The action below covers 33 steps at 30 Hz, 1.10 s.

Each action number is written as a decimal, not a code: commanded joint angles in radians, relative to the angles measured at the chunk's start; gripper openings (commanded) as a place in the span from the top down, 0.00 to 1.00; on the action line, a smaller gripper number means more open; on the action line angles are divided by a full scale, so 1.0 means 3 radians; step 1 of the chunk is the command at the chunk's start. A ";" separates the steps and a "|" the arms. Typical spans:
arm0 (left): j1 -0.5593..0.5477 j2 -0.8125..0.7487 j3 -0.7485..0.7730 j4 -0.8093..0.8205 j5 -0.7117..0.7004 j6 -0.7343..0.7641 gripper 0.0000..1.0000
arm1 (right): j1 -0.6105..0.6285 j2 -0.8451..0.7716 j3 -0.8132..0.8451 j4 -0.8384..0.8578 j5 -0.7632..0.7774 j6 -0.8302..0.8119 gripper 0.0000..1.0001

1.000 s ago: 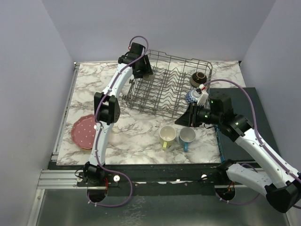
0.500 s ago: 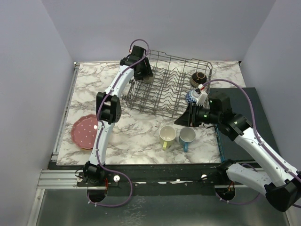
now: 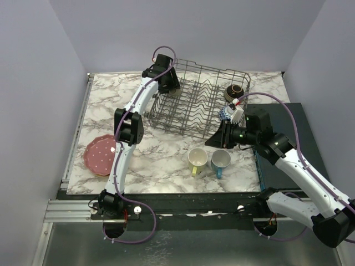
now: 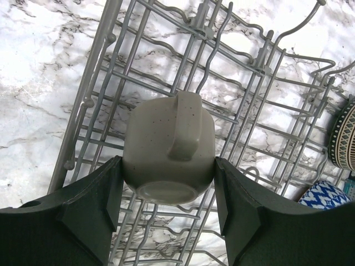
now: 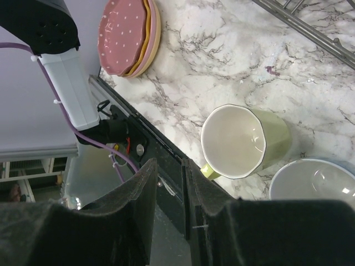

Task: Load the mixed dishes into the dish rack
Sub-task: Turn the cup upside down in the dish rack.

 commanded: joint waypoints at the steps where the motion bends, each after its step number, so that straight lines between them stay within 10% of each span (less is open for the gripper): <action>1: -0.0021 0.0074 0.0135 0.0124 -0.0094 -0.0015 0.78 | -0.0017 0.0019 -0.0064 0.0082 -0.0081 -0.0015 0.70; 33: -0.0016 0.0117 0.0138 0.0172 -0.0110 0.0023 0.42 | -0.0019 0.0079 -0.0119 0.0167 -0.0117 -0.0001 0.67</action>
